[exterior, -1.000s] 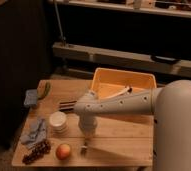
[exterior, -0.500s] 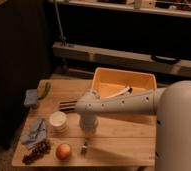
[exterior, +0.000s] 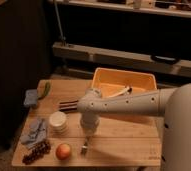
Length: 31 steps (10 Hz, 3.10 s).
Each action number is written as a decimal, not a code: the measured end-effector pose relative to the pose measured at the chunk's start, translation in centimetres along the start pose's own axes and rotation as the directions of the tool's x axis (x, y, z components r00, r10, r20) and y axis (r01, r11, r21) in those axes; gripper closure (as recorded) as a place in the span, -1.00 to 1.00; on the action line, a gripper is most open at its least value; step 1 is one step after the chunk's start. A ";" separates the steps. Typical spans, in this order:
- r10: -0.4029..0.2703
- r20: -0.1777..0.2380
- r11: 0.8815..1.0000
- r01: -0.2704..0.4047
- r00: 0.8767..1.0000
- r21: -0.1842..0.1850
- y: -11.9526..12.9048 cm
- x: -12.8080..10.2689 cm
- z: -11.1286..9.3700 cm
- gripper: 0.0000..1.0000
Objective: Place fork in table surface
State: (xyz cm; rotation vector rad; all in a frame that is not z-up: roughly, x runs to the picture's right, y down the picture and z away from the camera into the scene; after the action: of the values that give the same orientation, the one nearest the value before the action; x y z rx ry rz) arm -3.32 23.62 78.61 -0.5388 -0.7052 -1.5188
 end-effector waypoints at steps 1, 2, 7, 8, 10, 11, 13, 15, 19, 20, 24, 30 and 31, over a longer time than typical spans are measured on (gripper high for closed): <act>0.007 -0.001 1.000 -0.007 1.000 0.014 0.3 -0.1 0.1 0.63; 0.009 0.000 1.000 -0.008 1.000 0.021 0.3 -0.2 0.2 0.47; 0.006 0.013 0.999 -0.006 1.000 0.033 0.3 -1.1 1.4 -0.34; 0.010 0.011 0.999 -0.010 1.000 0.037 0.3 -1.1 1.5 -0.34; 0.009 0.011 0.999 -0.009 1.000 0.044 0.1 -1.2 1.5 -0.34; 0.010 0.009 0.999 -0.010 1.000 0.047 0.0 -1.2 1.3 -0.34; 0.004 0.010 0.999 -0.005 1.000 0.050 -0.1 -1.3 1.2 -0.34; 0.001 0.010 0.999 -0.002 1.000 0.051 -0.2 -1.3 1.3 -0.34; -0.005 0.006 0.999 0.005 1.000 0.046 -0.5 -1.6 2.0 -0.34; -0.008 0.005 0.999 0.007 1.000 0.041 -0.5 -1.7 2.2 -0.34; -0.013 0.002 0.999 0.013 1.000 0.034 -0.8 -1.7 2.9 -0.34; -0.013 -0.002 0.999 0.013 1.000 0.029 -0.7 -1.7 3.0 0.33; -0.012 -0.002 1.000 0.012 1.000 0.029 -0.6 -1.7 2.9 0.49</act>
State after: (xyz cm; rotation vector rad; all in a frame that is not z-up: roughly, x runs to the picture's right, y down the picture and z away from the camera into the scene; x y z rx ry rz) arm -4.03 26.86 79.38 -0.5124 -0.7286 -1.5180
